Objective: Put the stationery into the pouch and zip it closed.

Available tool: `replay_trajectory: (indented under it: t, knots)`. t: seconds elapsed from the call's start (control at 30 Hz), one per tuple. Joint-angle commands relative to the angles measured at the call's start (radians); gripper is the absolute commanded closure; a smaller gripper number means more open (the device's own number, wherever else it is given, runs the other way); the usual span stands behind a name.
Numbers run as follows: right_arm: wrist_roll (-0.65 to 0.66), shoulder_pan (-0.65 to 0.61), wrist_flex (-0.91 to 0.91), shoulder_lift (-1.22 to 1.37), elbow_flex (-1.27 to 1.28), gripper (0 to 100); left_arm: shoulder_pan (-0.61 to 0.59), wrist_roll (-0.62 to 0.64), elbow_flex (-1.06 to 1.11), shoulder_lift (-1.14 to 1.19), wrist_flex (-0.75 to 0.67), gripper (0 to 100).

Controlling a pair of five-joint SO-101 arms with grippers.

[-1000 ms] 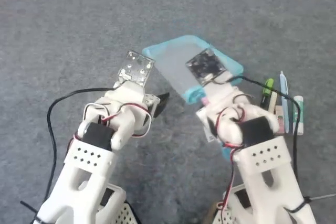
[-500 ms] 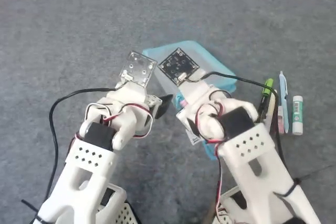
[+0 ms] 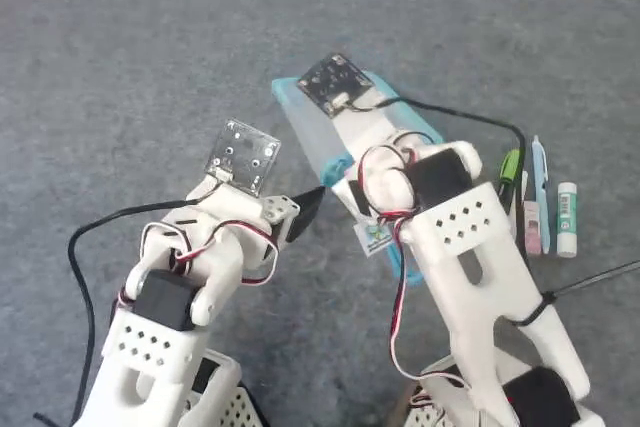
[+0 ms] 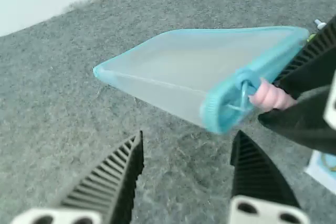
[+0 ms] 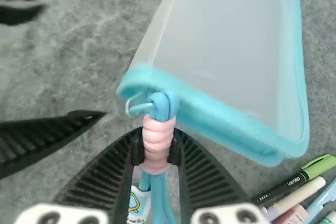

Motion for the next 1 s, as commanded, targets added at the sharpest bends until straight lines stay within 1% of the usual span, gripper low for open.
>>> replay_trajectory:
  t: [0.0,0.2,0.37,0.57,0.63,0.73,0.87,0.97]
  knots:
    - [0.002,-0.007,0.039,-0.012,-0.089,99.2,0.006,-0.015,-0.005,-0.031,0.005,74]
    - [0.028,-0.048,0.051,-0.004,-0.063,99.2,0.006,-0.014,-0.005,-0.029,-0.003,74]
    - [0.031,-0.047,0.056,-0.015,-0.064,99.2,0.0,-0.015,0.018,-0.029,-0.035,74]
    - [0.086,-0.045,0.127,-0.039,-0.066,99.2,-0.002,-0.038,0.09,-0.028,-0.121,74]
    - [0.087,-0.044,0.142,-0.068,-0.061,99.2,-0.003,-0.034,0.09,-0.028,-0.129,74]
    - [0.123,-0.048,0.182,-0.101,-0.055,99.2,-0.003,-0.034,0.088,-0.029,-0.129,74]
    - [0.137,-0.044,0.177,-0.142,0.035,99.2,-0.003,-0.008,0.085,-0.029,-0.132,74]
    - [0.157,-0.044,0.14,-0.177,0.135,99.2,-0.003,0.002,0.087,-0.029,-0.158,74]
